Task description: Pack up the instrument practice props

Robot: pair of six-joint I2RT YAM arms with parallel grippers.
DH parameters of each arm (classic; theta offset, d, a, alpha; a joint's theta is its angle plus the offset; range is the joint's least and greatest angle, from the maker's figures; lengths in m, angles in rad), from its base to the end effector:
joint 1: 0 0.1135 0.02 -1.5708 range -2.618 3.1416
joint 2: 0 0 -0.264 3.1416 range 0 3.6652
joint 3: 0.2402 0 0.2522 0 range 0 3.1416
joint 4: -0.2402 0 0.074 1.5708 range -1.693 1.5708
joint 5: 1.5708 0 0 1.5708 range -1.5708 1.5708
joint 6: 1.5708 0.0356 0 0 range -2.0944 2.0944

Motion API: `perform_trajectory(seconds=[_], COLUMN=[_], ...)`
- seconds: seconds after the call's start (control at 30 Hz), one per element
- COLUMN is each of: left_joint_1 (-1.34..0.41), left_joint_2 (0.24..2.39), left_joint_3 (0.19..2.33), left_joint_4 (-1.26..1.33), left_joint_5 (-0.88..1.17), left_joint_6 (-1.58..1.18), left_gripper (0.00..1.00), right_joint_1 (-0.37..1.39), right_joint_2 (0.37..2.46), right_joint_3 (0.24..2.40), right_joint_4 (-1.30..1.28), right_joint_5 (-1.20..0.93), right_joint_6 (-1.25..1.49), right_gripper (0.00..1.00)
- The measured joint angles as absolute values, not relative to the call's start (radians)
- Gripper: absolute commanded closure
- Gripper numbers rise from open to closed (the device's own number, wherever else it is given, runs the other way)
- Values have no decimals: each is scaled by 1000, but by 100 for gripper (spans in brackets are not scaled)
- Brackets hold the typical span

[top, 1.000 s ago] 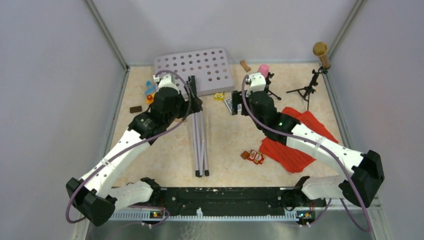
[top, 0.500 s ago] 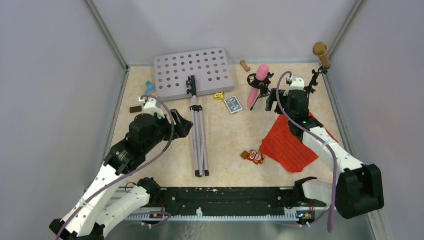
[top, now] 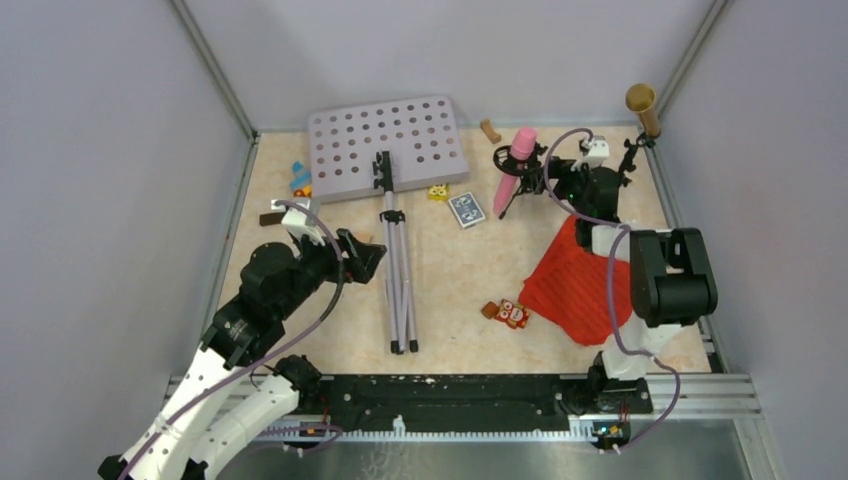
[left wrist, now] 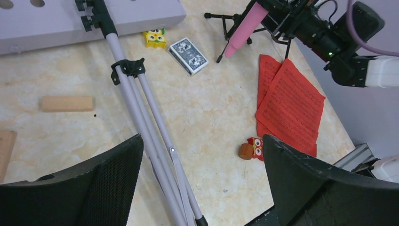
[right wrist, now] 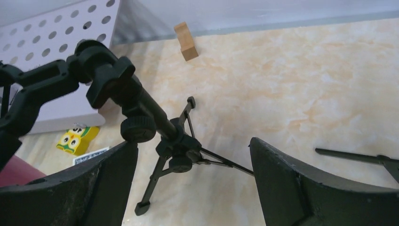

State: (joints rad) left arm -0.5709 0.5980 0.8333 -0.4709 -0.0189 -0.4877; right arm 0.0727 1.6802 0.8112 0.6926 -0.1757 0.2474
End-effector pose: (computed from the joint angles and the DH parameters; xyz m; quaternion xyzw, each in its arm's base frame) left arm 0.1119 -0.0711 0.3520 0.0268 0.7848 -0.3062 0.5381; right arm 0.3587 0.0324 0.2084 0.0105 0.7657 0.1683 0.6207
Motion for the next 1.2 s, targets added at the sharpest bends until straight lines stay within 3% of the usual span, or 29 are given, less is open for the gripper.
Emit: perform_trajectory(seconds=[0.27,0.4,0.5,0.67,0.77,0.83,1.03,1.2], left_joint_1=[-571,-571,-571,-571,-571,-571,-571,-571], left_joint_2=[574,590,607,626,633,640,653,677], left_joint_3=[801,795,789,779,778,778,786,857], left_joint_4=[-399,-374,-357,-337,-321,-305,-262,-240], left_joint_5=[-15,-15,-4,19,36,50,125,208], left_joint_6=[-422,-408,-400,-390,-382,-366,-300,-257], left_gripper=[1,1,1,1,1,1,1,1], right_joint_1=[16,16,16,16,14,10,33,136], right_joint_2=[1926,2019,2089,2166,2188,2186,2076,1806], right_joint_3=[866,921,994,1059,1081,1077,921,718], right_joint_4=[1085,1235,1325,1438,1499,1507,1510,1383], right_joint_5=[-405,-487,-540,-606,-638,-656,-651,-556], right_joint_6=[310,356,398,450,443,460,410,266], right_gripper=[16,24,41,82,89,100,100,100])
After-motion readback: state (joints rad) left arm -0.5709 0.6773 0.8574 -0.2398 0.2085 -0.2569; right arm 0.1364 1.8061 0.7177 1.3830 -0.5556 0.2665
